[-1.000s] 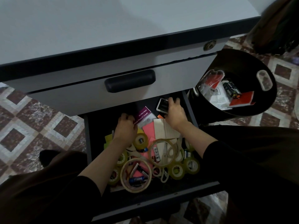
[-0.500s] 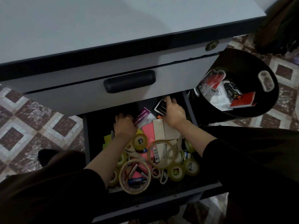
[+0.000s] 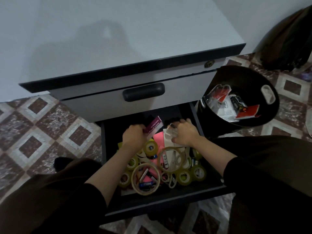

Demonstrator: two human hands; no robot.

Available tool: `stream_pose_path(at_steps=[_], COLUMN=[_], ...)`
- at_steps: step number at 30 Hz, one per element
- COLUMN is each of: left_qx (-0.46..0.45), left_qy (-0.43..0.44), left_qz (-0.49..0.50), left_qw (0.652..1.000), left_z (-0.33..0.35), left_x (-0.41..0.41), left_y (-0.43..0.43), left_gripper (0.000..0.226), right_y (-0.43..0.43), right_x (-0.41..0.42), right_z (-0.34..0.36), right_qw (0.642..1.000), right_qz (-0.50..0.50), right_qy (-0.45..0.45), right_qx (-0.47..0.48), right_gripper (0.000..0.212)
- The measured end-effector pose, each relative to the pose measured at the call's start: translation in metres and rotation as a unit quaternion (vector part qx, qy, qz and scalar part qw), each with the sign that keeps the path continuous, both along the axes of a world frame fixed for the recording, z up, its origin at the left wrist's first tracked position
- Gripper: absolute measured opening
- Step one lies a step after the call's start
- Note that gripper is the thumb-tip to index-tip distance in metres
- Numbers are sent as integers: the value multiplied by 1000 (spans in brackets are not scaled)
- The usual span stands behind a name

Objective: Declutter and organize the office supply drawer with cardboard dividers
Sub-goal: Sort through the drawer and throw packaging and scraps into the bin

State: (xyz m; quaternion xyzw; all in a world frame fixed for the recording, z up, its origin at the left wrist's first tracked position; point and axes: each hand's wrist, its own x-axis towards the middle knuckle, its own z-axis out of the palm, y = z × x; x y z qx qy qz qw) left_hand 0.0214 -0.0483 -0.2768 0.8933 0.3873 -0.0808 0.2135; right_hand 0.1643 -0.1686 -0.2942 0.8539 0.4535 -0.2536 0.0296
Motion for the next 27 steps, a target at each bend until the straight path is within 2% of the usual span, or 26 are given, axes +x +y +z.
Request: stream_pose_path(at_steps=[3, 6, 11, 16, 20, 22, 24, 27], left_qx=[-80, -106, -96, -134, -122, -149, -184, -255], left_qy=[-37, -51, -122, -132, -161, -179, -199, -208], left_qz=[44, 71, 91, 85, 52, 43, 49, 68], left_qw=[995, 990, 984, 978, 978, 971, 961, 942], left_z=[12, 22, 40, 54, 70, 78, 82, 84], left_x=[-16, -30, -44, -24, 10, 33, 57, 96], left_y=[-9, -17, -37, -60, -78, -89, -98, -112], left_gripper=[21, 19, 18, 28, 35, 34, 30, 25], right_y=[-8, -17, -38, -63, -86, -98, -110, -132], right_x=[-8, -13, -17, -3, 28, 47, 69, 104], right_z=[17, 34, 51, 77, 105, 119, 131, 138], right_qw=[997, 992, 989, 986, 980, 980, 980, 969], right_qz=[-40, -63, -69, -90, -128, -149, -169, -225], right_qy=[63, 102, 127, 125, 120, 103, 77, 76], right_qx=[14, 29, 27, 65, 92, 85, 70, 65], right_gripper=[40, 28, 50, 51, 53, 54, 41, 41])
